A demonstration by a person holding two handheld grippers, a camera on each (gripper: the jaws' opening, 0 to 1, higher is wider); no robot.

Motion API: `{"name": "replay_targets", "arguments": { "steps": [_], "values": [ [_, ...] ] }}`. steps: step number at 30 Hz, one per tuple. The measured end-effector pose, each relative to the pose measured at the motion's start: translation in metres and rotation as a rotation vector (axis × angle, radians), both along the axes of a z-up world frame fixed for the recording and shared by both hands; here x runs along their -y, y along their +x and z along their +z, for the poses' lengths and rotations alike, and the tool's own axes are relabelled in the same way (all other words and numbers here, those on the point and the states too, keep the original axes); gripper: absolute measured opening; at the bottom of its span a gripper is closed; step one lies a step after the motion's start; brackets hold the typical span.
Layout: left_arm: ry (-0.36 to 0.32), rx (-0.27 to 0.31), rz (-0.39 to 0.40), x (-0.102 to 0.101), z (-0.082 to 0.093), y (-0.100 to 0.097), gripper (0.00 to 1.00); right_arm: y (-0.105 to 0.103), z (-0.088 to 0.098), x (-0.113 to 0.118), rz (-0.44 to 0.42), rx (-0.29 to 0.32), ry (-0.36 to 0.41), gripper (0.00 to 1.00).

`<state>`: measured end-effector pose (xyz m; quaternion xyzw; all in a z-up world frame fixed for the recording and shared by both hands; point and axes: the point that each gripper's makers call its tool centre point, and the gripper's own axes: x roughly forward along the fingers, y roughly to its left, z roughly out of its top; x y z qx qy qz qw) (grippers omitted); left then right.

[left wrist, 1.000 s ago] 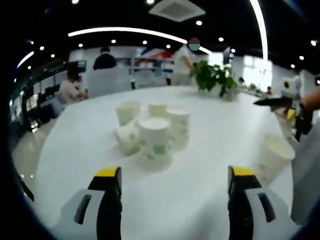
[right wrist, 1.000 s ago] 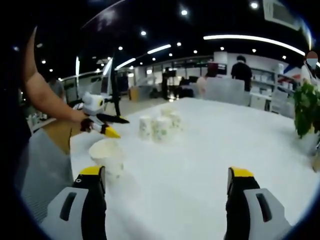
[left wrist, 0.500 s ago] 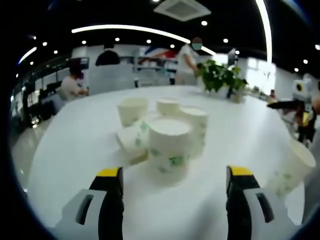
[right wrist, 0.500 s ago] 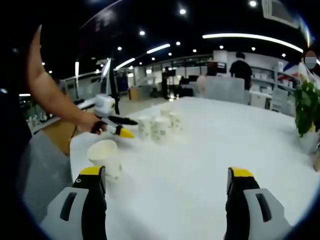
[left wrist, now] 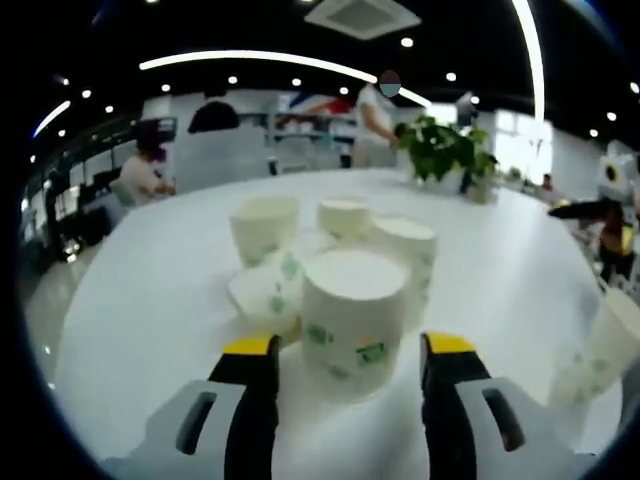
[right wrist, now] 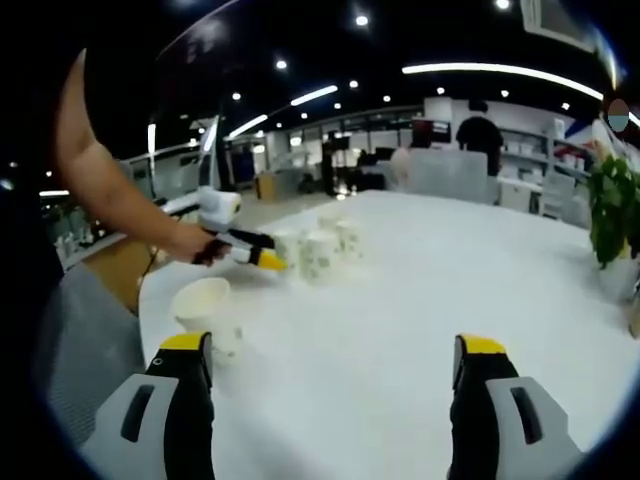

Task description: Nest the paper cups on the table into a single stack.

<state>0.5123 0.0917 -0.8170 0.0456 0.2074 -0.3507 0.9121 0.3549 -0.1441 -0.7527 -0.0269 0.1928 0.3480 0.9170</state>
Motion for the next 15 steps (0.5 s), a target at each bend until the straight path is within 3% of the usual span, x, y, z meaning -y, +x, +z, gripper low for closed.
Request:
{"name": "replay_targets", "arguments": {
  "steps": [5, 9, 15],
  "values": [
    [0.001, -0.016, 0.016, 0.0039, -0.0006, 0.0029, 0.48, -0.0020, -0.0047, -0.0028, 0.004, -0.009, 0.004, 0.98],
    [-0.011, -0.042, 0.025, 0.0080, -0.0028, 0.0039, 0.47, -0.0021, -0.0052, -0.0045, 0.007, -0.009, 0.005, 0.98],
    [0.017, -0.031, 0.004, 0.0089, -0.0030, 0.0031, 0.42, -0.0004, -0.0026, -0.0030, 0.001, -0.004, 0.011, 0.98]
  ]
}}
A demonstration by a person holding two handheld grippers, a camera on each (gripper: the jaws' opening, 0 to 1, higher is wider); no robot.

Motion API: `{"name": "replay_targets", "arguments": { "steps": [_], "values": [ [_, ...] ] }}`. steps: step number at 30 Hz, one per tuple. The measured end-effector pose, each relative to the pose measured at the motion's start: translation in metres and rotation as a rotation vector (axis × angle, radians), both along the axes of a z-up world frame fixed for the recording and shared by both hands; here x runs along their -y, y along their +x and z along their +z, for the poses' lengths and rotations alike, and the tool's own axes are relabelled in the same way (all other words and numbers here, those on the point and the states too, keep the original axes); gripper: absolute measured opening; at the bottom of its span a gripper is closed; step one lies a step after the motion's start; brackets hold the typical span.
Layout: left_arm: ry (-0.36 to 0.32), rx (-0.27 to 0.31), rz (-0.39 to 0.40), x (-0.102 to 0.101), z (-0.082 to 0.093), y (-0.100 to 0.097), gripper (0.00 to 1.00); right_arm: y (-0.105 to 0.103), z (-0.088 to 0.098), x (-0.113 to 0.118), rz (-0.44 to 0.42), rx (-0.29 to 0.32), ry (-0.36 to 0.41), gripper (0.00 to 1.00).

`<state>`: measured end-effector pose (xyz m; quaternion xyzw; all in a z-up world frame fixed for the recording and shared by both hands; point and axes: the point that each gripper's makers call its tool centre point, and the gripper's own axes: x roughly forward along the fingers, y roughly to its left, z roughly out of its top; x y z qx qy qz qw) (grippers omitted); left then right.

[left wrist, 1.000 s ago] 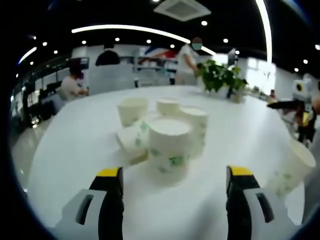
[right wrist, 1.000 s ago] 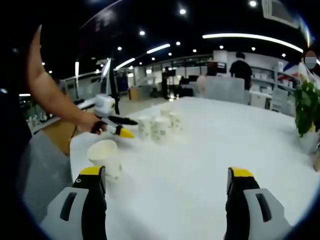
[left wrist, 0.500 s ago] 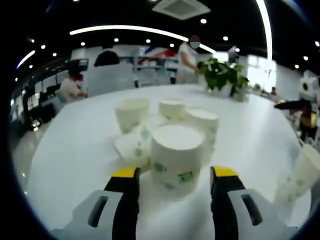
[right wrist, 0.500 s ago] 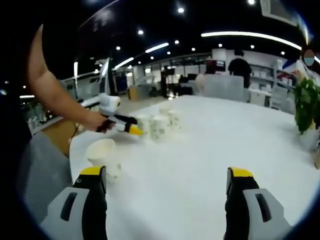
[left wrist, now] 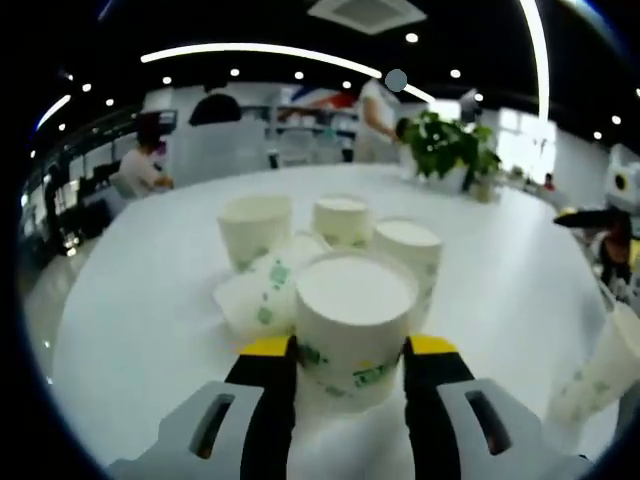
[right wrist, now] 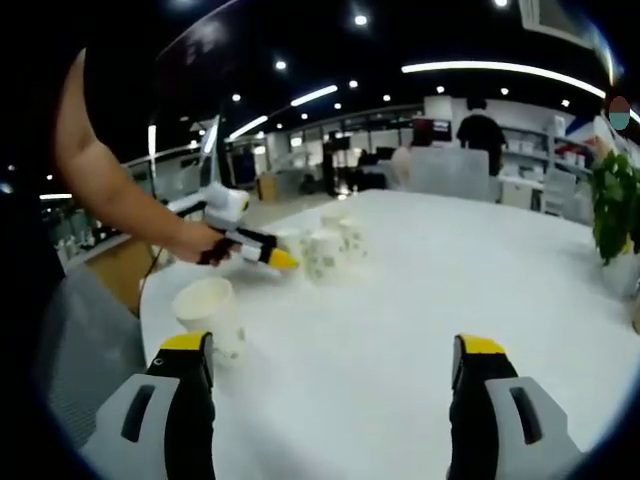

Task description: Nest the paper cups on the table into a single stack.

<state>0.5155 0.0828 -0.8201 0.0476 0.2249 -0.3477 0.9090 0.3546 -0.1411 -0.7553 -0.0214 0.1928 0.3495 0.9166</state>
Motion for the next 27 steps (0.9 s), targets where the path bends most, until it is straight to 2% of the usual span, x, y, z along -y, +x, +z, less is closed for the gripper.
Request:
{"name": "replay_targets", "arguments": {
  "steps": [21, 24, 27],
  "values": [
    [0.012, -0.014, -0.036, -0.004, 0.003, -0.008, 0.38, -0.001, 0.001, 0.003, -0.009, 0.002, 0.002, 0.97],
    [0.023, -0.007, -0.052, -0.005, 0.006, -0.009, 0.38, -0.002, 0.001, 0.002, -0.010, 0.001, 0.004, 0.97],
    [0.001, -0.010, -0.058, -0.005, 0.013, -0.007, 0.38, -0.002, 0.001, 0.002, -0.010, 0.000, 0.004, 0.97]
  ]
}}
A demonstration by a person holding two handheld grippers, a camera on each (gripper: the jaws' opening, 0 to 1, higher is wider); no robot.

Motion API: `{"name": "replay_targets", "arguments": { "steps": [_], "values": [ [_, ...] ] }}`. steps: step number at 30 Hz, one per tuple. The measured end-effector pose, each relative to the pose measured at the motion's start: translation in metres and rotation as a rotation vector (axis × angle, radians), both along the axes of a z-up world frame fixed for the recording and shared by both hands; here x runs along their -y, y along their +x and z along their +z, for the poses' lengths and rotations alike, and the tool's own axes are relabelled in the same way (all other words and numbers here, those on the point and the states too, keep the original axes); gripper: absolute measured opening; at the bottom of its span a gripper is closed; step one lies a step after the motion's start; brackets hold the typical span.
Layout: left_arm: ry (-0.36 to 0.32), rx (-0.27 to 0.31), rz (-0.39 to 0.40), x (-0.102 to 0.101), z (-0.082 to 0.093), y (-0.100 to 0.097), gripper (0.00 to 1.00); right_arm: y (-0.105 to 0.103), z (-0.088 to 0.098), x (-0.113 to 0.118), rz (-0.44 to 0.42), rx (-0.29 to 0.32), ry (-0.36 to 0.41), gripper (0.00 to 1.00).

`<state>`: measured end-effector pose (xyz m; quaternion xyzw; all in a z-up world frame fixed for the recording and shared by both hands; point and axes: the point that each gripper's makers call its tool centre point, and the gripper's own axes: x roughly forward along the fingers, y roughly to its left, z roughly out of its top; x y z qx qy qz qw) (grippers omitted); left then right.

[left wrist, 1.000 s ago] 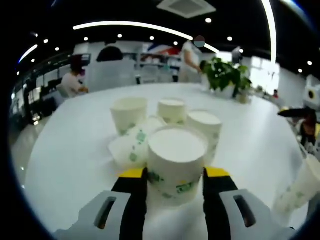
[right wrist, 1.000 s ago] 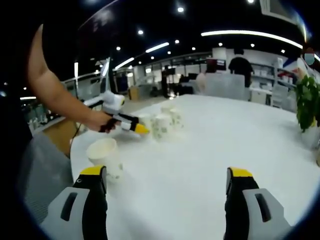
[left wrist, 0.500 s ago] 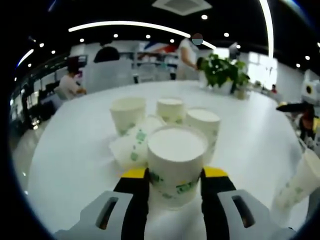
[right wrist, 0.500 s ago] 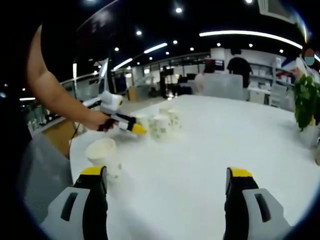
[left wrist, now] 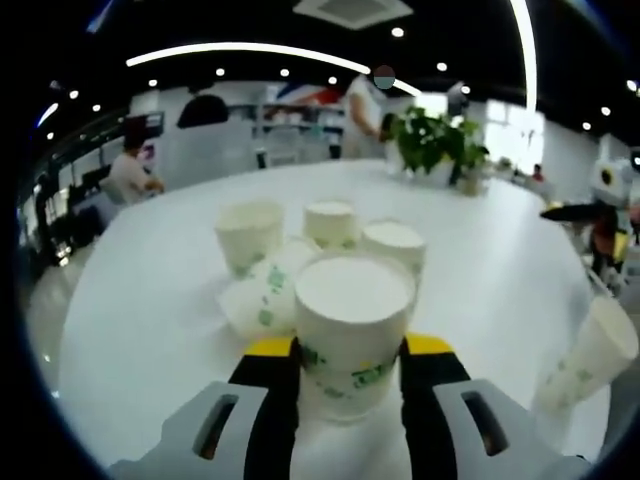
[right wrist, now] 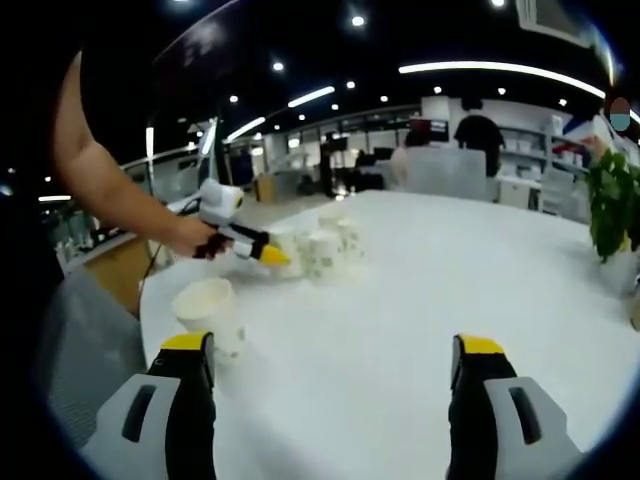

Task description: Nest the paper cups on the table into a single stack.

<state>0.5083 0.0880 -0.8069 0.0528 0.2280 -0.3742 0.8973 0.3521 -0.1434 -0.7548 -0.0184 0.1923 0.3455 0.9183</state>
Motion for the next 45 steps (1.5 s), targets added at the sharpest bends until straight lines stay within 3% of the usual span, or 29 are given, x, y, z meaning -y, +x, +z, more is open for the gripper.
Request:
{"name": "replay_targets", "arguments": {
  "steps": [5, 16, 31, 45],
  "values": [
    [-0.025, -0.012, -0.003, 0.000, 0.009, 0.001, 0.38, 0.000, 0.001, 0.000, -0.001, 0.003, 0.001, 0.97],
    [-0.010, -0.015, -0.041, 0.000, 0.020, -0.002, 0.38, 0.000, 0.005, -0.002, 0.004, 0.008, -0.002, 0.97],
    [-0.022, -0.001, -0.033, -0.006, 0.045, 0.006, 0.38, 0.001, 0.003, -0.001, 0.009, 0.012, -0.021, 1.00],
    [-0.014, 0.011, -0.045, -0.008, 0.055, 0.006, 0.38, 0.000, 0.003, -0.004, 0.044, 0.032, -0.055, 1.00]
  ]
}}
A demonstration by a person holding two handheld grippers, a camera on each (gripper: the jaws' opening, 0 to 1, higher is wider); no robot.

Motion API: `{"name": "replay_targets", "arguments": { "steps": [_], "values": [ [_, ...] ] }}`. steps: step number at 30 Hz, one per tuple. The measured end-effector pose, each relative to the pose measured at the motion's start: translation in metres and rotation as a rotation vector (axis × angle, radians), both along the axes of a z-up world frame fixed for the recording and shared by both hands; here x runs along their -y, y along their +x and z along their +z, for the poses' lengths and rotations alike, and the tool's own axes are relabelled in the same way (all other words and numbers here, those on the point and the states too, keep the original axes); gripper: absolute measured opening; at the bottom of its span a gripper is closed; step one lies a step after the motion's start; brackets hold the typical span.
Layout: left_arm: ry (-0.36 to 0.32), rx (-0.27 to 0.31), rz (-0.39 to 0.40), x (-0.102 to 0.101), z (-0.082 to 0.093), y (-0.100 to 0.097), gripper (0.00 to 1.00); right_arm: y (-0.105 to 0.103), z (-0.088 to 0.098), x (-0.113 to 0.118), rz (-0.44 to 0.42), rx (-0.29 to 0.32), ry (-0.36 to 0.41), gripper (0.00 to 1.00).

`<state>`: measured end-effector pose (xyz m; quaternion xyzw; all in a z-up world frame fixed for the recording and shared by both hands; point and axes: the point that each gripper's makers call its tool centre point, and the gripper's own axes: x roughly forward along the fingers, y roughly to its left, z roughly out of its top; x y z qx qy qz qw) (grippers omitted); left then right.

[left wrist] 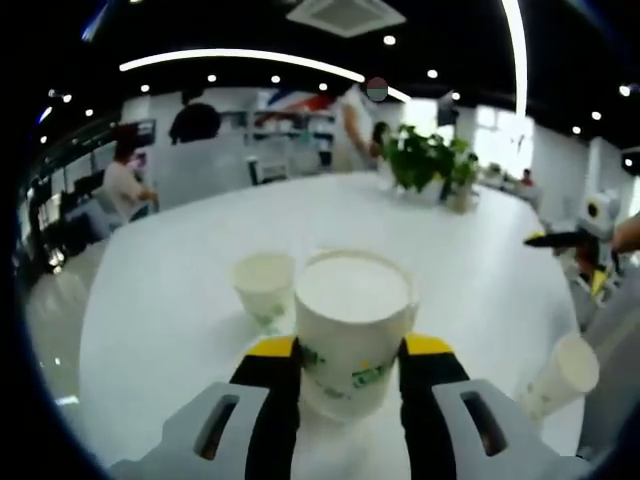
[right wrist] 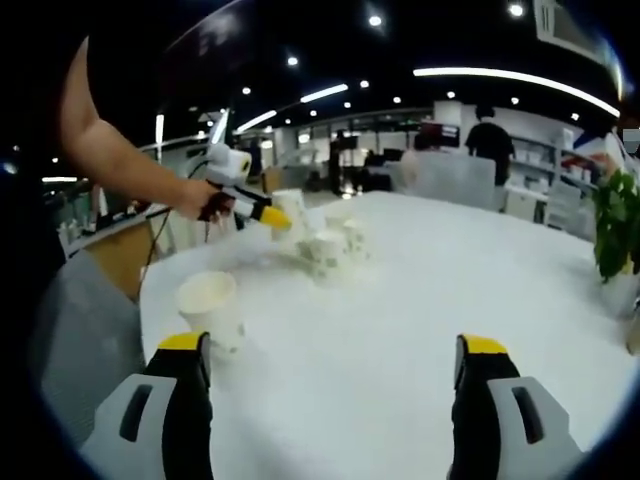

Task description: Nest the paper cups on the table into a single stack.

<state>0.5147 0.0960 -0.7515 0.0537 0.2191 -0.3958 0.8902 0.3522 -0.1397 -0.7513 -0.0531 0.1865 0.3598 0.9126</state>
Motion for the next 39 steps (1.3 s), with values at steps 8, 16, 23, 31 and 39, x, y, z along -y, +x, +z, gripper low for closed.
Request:
{"name": "replay_targets", "arguments": {
  "steps": [8, 16, 23, 31, 39],
  "values": [
    [-0.010, -0.006, -0.007, 0.002, 0.003, -0.004, 0.38, 0.001, -0.002, -0.002, 0.010, 0.006, -0.018, 1.00],
    [-0.021, 0.011, -0.022, 0.009, 0.013, -0.008, 0.38, 0.003, 0.005, -0.002, -0.007, 0.011, 0.015, 1.00],
    [-0.012, 0.016, -0.036, 0.011, 0.014, -0.014, 0.38, 0.002, 0.007, -0.002, -0.008, 0.016, 0.020, 1.00],
    [-0.025, 0.026, -0.061, 0.017, 0.023, -0.025, 0.37, -0.001, 0.008, -0.006, 0.005, 0.013, 0.027, 1.00],
    [-0.026, 0.035, -0.084, 0.020, 0.029, -0.034, 0.38, -0.002, 0.009, -0.008, 0.010, 0.022, 0.034, 1.00]
  ]
}}
